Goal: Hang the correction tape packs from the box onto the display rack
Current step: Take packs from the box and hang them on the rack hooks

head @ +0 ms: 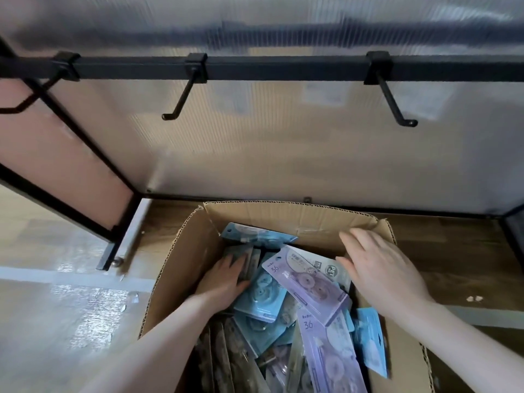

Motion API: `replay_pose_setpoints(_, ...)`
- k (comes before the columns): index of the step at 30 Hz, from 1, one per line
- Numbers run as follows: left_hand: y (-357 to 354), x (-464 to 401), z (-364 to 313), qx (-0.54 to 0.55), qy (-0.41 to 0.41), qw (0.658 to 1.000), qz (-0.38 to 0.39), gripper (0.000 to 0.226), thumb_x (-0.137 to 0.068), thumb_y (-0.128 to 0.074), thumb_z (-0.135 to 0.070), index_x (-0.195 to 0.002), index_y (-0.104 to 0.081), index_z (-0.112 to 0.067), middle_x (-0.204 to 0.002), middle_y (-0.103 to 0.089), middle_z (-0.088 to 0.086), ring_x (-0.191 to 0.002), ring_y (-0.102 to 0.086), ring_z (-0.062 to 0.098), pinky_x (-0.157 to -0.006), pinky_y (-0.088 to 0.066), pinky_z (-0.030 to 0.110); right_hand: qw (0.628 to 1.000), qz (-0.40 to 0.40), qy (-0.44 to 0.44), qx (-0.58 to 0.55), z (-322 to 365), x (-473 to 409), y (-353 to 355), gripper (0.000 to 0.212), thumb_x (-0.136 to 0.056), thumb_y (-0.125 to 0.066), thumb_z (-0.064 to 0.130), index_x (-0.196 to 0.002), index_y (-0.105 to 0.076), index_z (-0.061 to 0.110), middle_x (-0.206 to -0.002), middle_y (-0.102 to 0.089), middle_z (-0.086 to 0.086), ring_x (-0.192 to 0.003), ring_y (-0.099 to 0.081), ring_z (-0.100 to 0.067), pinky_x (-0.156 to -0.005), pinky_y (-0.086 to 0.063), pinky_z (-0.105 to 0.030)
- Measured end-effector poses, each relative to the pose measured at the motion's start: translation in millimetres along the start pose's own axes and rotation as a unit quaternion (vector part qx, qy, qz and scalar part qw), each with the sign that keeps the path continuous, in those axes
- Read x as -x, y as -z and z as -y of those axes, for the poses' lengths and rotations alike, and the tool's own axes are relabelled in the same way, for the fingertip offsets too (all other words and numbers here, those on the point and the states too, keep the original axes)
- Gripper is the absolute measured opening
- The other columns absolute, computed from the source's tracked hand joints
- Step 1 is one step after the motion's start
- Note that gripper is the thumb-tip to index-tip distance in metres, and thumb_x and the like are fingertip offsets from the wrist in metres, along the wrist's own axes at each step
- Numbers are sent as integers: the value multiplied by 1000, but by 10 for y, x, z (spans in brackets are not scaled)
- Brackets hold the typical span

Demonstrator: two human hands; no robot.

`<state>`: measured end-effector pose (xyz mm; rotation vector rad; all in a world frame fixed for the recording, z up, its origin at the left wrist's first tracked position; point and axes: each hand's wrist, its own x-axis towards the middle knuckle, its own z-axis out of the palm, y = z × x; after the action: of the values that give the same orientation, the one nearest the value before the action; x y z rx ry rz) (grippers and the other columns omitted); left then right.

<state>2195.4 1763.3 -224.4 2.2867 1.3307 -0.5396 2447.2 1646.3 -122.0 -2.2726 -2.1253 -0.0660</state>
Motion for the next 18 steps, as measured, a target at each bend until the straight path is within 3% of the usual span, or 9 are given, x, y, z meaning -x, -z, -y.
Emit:
replay_pose_setpoints(5, 20, 40, 20, -13, 21, 1000, 7, 64, -93, -39, -53, -146, -22, -20, -145, -31, 6, -128, -32, 26, -105, -32, 36, 999, 38, 5, 26, 40, -27, -26, 37, -70, -77, 27, -96, -67, 4, -88, -63, -12, -78, -65, -30, -67, -56, -39)
replay_pose_setpoints(11, 135, 154, 63, 39, -5, 999, 18, 69, -92, -37, -57, -148, -12, -24, -140, -38, 9, -123, -41, 27, -97, -39, 35, 992, 106, 20, 67, 127, -53, -11, 31, -63, -83, 24, -87, -67, 11, -73, -60, -7, -63, -62, -27, -55, -48, -36)
replay_pose_setpoints(15, 212, 223, 24, 82, -20, 996, 37, 51, -92, -46, -50, -131, -40, -19, -124, -50, 6, -108, -53, 24, -87, -46, 34, 978, 199, 39, 52, 220, -98, -108, 33, -95, -44, 21, -128, -41, 22, -115, -51, -3, -105, -55, -23, -73, -39, -31)
replay_pose_setpoints(18, 251, 247, 7, 9, -45, 999, 5, 52, -88, -52, -53, -123, -46, -16, -118, -47, 8, -106, -48, 25, -85, -45, 35, 964, 261, 57, 7, 288, -168, -226, 48, -96, -42, 17, -141, -25, 26, -123, -43, -4, -108, -51, -25, -71, -34, -32)
